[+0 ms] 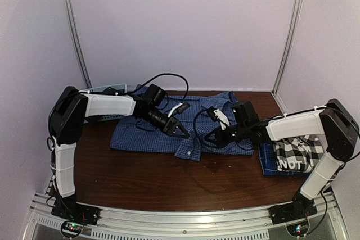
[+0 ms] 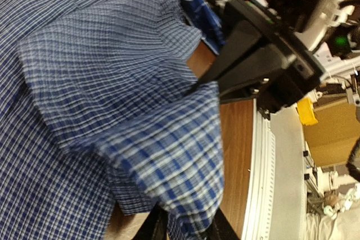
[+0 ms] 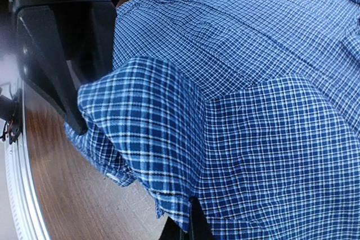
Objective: Fold and stack the long sleeve shirts
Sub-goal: Pass from the left arm to the right, then pass from the right arm to the left
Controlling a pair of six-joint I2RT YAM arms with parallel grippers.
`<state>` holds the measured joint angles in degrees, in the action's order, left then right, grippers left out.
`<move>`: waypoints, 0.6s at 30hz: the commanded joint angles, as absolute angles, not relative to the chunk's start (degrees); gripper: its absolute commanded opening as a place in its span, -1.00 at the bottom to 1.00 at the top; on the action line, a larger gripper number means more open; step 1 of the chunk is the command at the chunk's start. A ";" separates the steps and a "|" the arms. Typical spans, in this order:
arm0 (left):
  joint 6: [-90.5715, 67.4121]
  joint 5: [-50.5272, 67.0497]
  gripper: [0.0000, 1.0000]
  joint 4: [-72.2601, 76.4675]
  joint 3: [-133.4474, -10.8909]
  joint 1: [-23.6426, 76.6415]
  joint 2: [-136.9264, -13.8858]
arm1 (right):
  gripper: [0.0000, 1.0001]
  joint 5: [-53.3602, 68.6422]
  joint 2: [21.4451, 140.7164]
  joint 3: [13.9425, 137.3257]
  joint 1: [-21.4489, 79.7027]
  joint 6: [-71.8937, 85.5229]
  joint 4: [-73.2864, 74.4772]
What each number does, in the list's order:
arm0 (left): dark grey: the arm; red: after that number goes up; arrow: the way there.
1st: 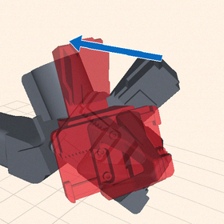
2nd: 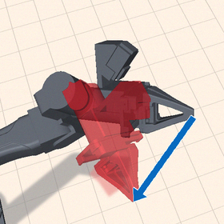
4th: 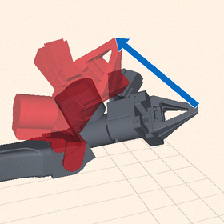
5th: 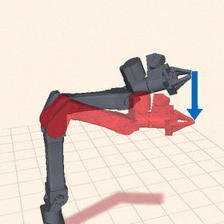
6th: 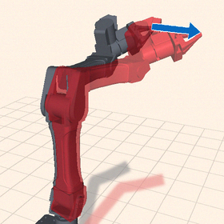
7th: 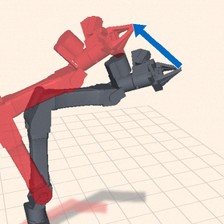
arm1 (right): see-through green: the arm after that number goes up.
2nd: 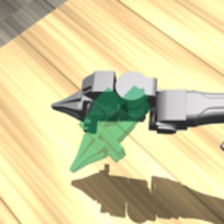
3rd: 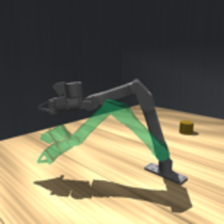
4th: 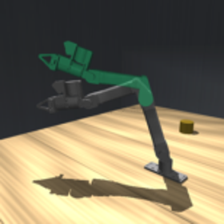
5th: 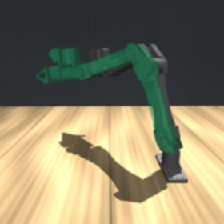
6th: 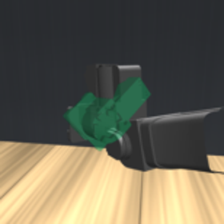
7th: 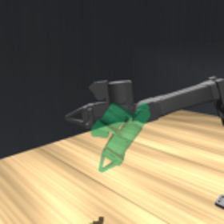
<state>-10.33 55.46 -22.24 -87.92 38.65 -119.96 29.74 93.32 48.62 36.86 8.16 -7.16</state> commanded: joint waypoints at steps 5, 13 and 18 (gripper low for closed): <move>-19.69 46.05 -0.34 -1.70 -75.79 37.27 -116.08 | -1.00 32.32 97.42 49.40 35.33 24.40 -13.85; -22.05 46.46 -0.21 9.13 -68.87 37.35 -115.49 | -1.00 33.44 99.47 50.14 34.88 27.76 -15.00; -22.15 48.43 -0.16 13.01 -66.64 38.23 -116.11 | -1.00 34.38 99.26 49.90 34.57 28.46 -15.72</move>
<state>-21.47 46.78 5.61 -68.31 37.41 -117.62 32.99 99.11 48.64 34.98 26.79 -13.28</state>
